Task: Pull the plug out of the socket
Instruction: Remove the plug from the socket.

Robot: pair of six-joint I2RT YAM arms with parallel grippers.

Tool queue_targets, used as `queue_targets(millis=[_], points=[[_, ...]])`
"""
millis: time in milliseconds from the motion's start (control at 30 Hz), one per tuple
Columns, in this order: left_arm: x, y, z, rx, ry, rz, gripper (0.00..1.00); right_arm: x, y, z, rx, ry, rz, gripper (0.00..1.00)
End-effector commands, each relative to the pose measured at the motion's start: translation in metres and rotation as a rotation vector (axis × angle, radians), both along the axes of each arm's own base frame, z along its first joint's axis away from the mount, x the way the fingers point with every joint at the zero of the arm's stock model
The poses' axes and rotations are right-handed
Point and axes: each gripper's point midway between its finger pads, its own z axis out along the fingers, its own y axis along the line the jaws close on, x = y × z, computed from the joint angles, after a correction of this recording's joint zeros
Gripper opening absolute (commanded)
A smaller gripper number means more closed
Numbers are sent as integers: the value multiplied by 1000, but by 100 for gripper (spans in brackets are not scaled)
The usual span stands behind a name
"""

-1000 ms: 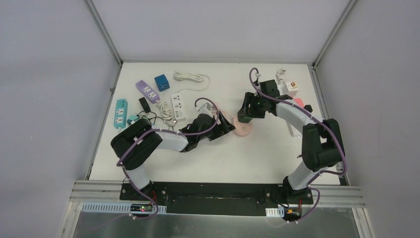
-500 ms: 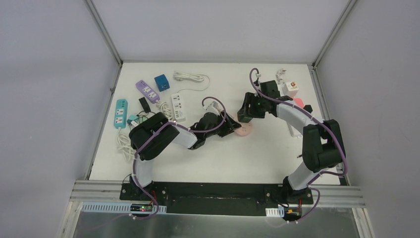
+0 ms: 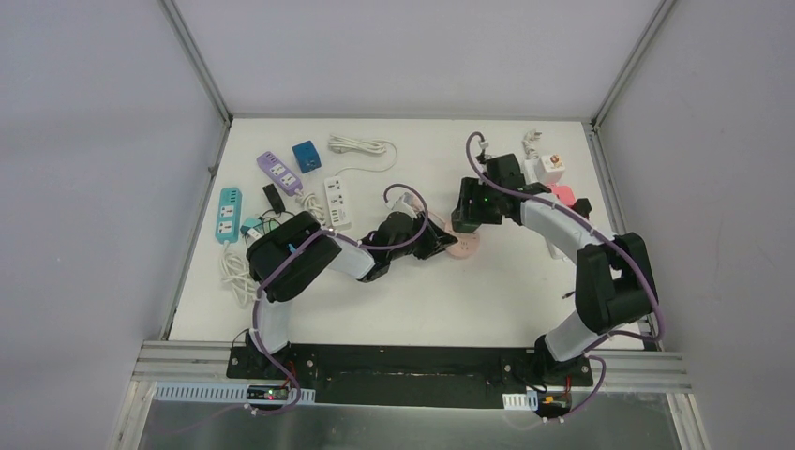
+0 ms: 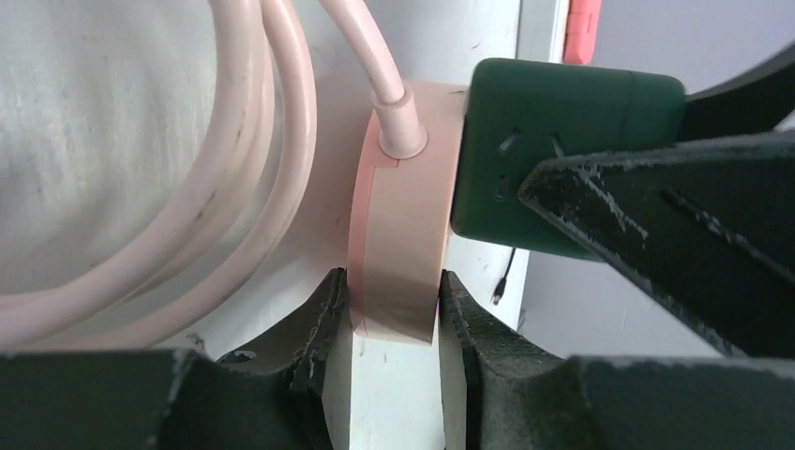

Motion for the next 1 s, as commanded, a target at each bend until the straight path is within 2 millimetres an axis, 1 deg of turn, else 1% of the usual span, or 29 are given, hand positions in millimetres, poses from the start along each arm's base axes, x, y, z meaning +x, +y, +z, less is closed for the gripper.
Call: queue_targets(millis=[0, 100, 167, 267, 333, 433, 467, 500, 567, 633, 733, 800, 933, 967], points=[[2, -2, 30, 8, -71, -4, 0, -27, 42, 47, -48, -130, 166, 0], [1, 2, 25, 39, -69, -2, 0, -31, 50, 50, -22, -109, 191, 0], [-1, 6, 22, 41, -68, 5, 0, -28, 46, 50, 77, -49, 152, 0], [-3, 12, 20, 27, -66, 14, 0, -23, 35, 50, 244, 45, 90, 0], [-3, 16, 18, 25, -60, 20, 0, -23, 37, 55, 344, 75, 88, 0], [-2, 17, 19, 16, -62, 22, 0, -27, 44, 58, 418, 96, 101, 0], [-2, 17, 20, 13, -63, 21, 0, -26, 45, 58, 417, 93, 100, 0], [-3, 16, 21, 11, -64, 17, 0, -25, 44, 57, 380, 75, 100, 0], [-3, 13, 21, 13, -70, 5, 0, -27, 42, 52, 205, 1, 132, 0], [-3, 11, 20, 24, -65, -8, 0, -30, 44, 52, 66, -76, 172, 0], [-3, 8, 16, 43, -57, -24, 0, -33, 46, 52, -27, -117, 209, 0], [-4, 10, 14, 56, -53, -22, 0, -31, 46, 50, 0, -97, 207, 0], [-3, 19, 11, 69, -45, -3, 0, -30, 43, 55, 252, 11, 155, 0], [-3, 21, 9, 67, -40, 5, 0, -35, 42, 53, 312, 44, 147, 0]])
